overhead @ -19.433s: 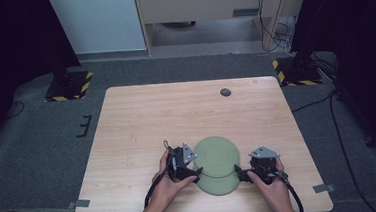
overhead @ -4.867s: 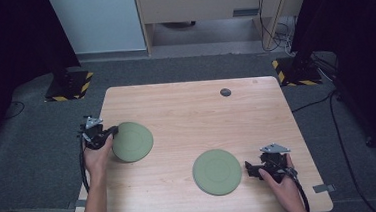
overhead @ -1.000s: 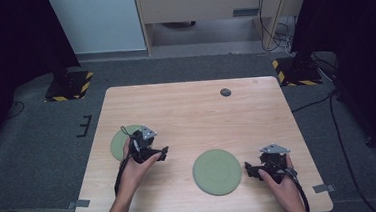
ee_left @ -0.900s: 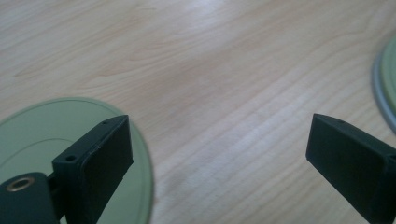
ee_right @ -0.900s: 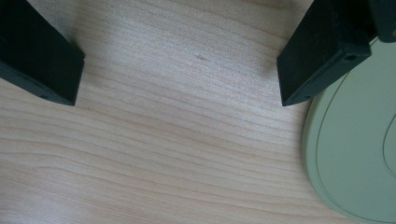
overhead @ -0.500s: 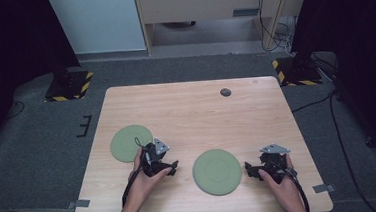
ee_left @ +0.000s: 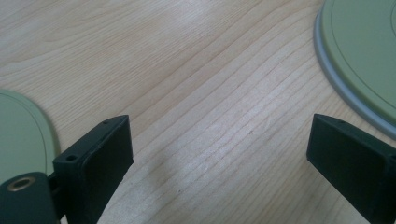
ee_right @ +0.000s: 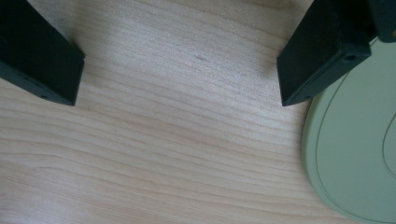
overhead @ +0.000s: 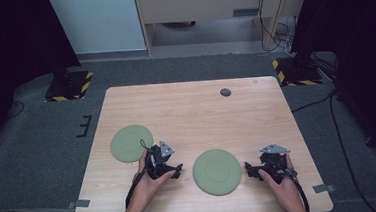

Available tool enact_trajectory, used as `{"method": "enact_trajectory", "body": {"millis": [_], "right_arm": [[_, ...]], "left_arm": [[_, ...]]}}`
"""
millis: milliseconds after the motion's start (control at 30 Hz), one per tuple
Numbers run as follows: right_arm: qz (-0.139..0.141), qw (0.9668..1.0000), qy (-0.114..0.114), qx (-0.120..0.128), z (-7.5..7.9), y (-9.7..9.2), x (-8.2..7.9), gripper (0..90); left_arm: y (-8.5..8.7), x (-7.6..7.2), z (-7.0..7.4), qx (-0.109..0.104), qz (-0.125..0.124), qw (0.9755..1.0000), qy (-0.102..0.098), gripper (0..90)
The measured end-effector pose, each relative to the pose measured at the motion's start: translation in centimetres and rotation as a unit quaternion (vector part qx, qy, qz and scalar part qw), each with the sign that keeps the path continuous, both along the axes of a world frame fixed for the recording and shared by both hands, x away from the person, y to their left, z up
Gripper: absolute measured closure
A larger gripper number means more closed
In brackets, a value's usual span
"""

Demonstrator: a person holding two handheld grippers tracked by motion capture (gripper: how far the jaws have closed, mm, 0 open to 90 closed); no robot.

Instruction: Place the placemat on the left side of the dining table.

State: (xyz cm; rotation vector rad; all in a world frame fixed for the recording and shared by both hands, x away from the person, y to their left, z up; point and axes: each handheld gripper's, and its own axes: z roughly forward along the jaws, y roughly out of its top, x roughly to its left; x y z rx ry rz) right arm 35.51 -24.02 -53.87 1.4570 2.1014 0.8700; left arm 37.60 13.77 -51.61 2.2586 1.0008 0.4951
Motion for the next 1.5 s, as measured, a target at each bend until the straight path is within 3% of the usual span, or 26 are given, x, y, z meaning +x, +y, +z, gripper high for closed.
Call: {"method": "enact_trajectory", "body": {"millis": [167,600,667,1000,1500], "right_arm": [[0.000,1.0000,0.000,0.000,0.0,0.0,0.0,1.0],[0.000,1.0000,0.000,0.000,0.0,0.0,0.0,1.0],[0.000,1.0000,0.000,0.000,0.0,0.0,0.0,1.0],[0.000,1.0000,0.000,0.000,0.0,0.0,0.0,1.0],[0.001,1.0000,0.000,0.001,0.0,0.0,-0.1,1.0]], "left_arm": [[-0.1,-0.3,-0.4,-0.017,-0.009,0.9997,0.015,6.2],[-0.1,-0.2,-1.3,-0.024,-0.018,0.9991,0.029,6.2],[0.0,0.0,-1.4,-0.033,-0.018,0.9987,0.034,5.6],[-0.4,0.0,-2.0,-0.051,-0.032,0.9981,0.014,1.5],[-0.5,-0.1,-2.0,-0.049,-0.031,0.9982,0.014,0.5]]}}
